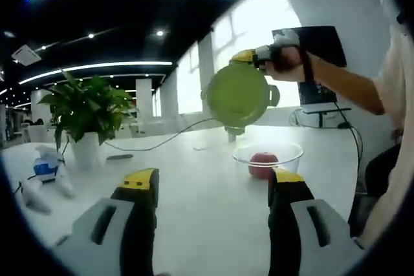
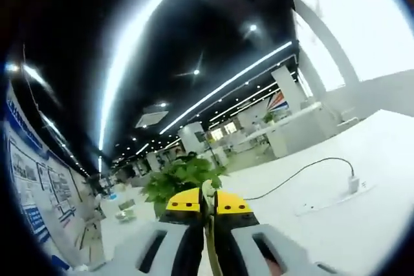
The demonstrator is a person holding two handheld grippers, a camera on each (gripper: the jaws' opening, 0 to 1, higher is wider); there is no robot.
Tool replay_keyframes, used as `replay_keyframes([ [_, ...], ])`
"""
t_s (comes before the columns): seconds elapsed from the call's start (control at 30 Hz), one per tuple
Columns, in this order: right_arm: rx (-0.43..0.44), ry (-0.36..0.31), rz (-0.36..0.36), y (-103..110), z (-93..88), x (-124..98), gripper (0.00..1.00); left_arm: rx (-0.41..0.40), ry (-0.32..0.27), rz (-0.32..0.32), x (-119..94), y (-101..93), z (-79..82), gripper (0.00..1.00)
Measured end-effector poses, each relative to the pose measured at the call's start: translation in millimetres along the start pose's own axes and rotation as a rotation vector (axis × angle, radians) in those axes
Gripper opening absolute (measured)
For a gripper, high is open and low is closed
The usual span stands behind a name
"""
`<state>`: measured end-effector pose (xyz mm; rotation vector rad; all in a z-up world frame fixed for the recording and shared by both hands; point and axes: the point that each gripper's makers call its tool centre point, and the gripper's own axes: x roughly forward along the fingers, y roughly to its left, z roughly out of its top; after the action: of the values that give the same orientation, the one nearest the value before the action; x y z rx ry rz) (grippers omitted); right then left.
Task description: Open container latches remove lid place lid upside down on tabletop take tomato from container place on tabletop
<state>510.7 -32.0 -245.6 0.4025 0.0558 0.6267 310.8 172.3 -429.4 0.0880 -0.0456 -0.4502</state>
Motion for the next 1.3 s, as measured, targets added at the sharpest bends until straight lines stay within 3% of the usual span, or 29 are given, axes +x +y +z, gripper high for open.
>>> replay_keyframes([
  [0.2,-0.080,0.010,-0.153,-66,6.4,12,0.00,0.002,0.004,-0.019,4,-3.2,-0.3,0.63],
  [0.4,-0.103,0.042,-0.249,-117,-7.5,26,0.00,-0.003,0.015,-0.024,2,-2.0,-3.2,0.63],
  [0.57,-0.072,0.081,-0.334,-157,-25.7,35,0.00,-0.004,0.022,-0.023,-2,-0.7,-5.7,0.63],
  [0.67,-0.122,0.086,-0.379,-171,-31.7,39,0.00,-0.005,0.025,-0.016,-6,0.8,-6.6,0.63],
  [0.77,-0.222,0.096,-0.423,-178,-35.1,42,0.00,-0.006,0.029,-0.011,-8,1.9,-8.1,0.63],
  [0.93,-0.201,0.107,-0.431,-175,-50.4,51,0.00,-0.007,0.034,-0.005,-10,4.5,-10.8,0.63],
  [1.07,-0.244,0.126,-0.419,-162,-61.9,63,0.01,-0.014,0.029,-0.001,-10,6.2,-10.9,0.63],
  [1.3,-0.315,0.208,-0.376,-131,-103.3,95,0.01,-0.016,0.024,0.003,-9,8.2,-11.0,0.63],
])
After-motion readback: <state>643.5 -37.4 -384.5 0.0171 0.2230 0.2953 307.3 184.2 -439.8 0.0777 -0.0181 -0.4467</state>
